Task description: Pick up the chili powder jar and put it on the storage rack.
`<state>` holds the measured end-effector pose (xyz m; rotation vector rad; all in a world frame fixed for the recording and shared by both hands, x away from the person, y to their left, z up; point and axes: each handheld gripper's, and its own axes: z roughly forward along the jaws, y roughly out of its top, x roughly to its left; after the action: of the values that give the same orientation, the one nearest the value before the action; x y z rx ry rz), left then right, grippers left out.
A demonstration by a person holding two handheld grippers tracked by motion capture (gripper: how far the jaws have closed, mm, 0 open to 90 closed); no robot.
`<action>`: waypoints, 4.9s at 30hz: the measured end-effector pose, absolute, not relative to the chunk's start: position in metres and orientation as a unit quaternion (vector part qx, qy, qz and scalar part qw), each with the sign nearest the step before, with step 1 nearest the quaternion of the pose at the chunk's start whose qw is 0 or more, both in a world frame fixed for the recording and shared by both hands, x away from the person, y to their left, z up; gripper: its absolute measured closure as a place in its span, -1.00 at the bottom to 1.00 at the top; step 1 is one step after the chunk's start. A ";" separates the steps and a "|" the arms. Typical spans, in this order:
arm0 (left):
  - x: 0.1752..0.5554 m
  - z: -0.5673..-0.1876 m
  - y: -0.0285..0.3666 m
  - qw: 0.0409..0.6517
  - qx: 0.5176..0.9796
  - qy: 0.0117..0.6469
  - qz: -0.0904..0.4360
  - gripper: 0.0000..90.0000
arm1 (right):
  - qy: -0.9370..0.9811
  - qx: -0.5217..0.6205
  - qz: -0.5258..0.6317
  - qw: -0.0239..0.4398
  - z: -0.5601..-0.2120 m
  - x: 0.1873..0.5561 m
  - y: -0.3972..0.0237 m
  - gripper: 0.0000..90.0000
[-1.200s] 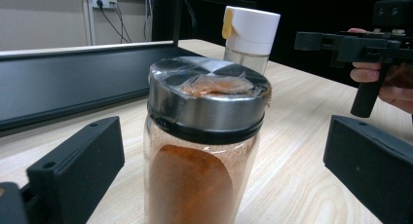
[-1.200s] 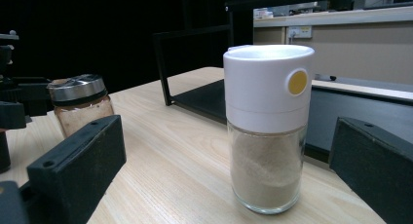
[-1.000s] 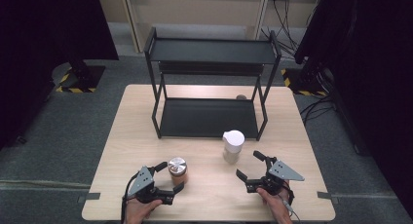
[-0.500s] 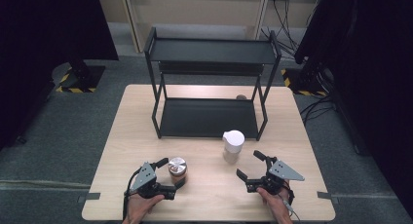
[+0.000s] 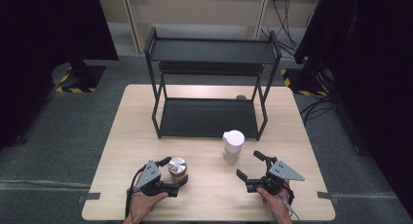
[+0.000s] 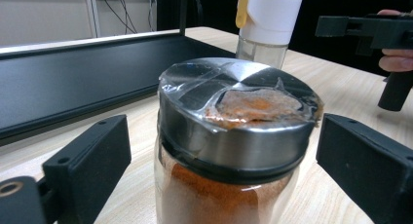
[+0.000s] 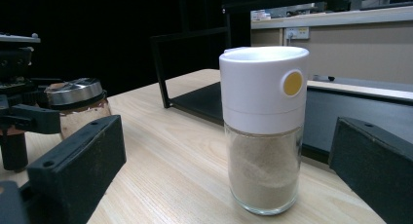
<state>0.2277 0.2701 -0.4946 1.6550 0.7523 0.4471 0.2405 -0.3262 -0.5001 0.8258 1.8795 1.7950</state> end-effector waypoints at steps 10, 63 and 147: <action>0.227 -0.489 0.260 0.565 0.729 0.324 0.211 -0.46 | 0.673 0.296 0.647 0.202 -0.501 0.241 -0.326 -0.99; 0.252 -0.405 0.274 0.587 0.712 0.312 0.224 -0.32 | 0.671 0.298 0.650 0.199 -0.501 0.241 -0.327 -0.98; 0.376 -0.161 0.227 0.545 0.699 0.363 0.286 -0.32 | 0.669 0.297 0.655 0.187 -0.502 0.243 -0.328 -0.99</action>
<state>0.3759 0.2271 -0.1606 1.6577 0.8621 0.6794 0.2426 -0.3283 -0.5021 0.8357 1.8839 1.8441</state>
